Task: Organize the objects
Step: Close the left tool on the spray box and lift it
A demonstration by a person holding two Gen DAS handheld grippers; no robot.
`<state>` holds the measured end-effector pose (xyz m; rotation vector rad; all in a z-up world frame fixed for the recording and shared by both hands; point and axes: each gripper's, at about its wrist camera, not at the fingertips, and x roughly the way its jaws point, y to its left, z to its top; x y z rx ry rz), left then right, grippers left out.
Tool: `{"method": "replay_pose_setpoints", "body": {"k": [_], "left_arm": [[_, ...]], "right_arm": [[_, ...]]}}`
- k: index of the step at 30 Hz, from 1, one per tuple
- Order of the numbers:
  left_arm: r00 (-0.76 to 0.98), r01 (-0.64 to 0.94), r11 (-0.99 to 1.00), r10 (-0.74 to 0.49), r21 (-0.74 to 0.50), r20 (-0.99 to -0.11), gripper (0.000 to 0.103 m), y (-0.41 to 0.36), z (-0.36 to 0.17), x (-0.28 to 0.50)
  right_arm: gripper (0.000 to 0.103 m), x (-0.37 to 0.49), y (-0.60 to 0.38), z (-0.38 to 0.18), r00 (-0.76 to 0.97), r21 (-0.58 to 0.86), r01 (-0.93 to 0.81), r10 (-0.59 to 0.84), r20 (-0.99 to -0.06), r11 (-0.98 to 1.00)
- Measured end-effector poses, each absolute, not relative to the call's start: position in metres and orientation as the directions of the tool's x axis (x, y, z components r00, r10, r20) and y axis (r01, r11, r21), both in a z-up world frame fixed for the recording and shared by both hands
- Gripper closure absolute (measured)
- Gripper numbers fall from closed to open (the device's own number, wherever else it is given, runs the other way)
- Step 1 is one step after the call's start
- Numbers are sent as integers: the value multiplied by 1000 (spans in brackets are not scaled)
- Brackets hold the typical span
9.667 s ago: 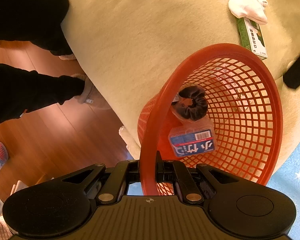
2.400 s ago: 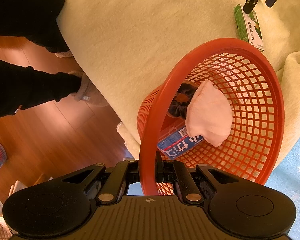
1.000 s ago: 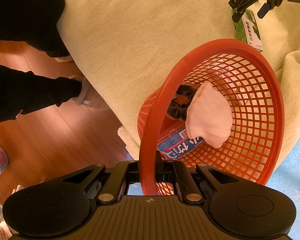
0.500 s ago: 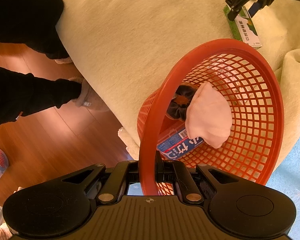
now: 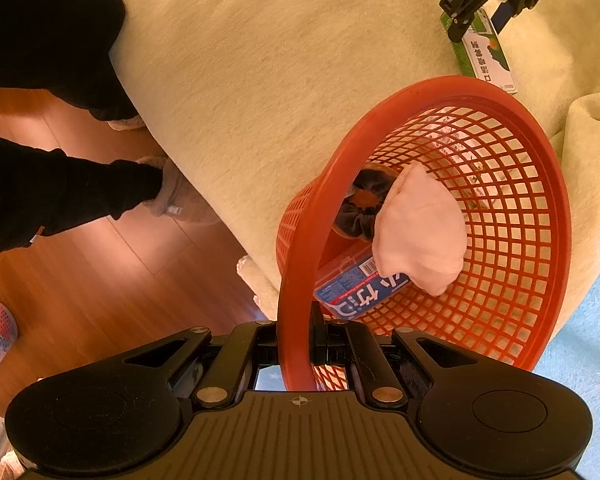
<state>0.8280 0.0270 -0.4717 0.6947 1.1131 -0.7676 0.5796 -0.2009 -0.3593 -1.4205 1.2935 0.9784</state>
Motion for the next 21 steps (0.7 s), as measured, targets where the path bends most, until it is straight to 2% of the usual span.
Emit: {"method": "replay_pose_setpoints", "body": {"k": [21], "left_arm": [[208, 739, 672, -163, 46, -964, 50, 28, -466, 782]], "right_arm": [[101, 578, -202, -362, 136, -138, -990, -230, -964, -4]]}}
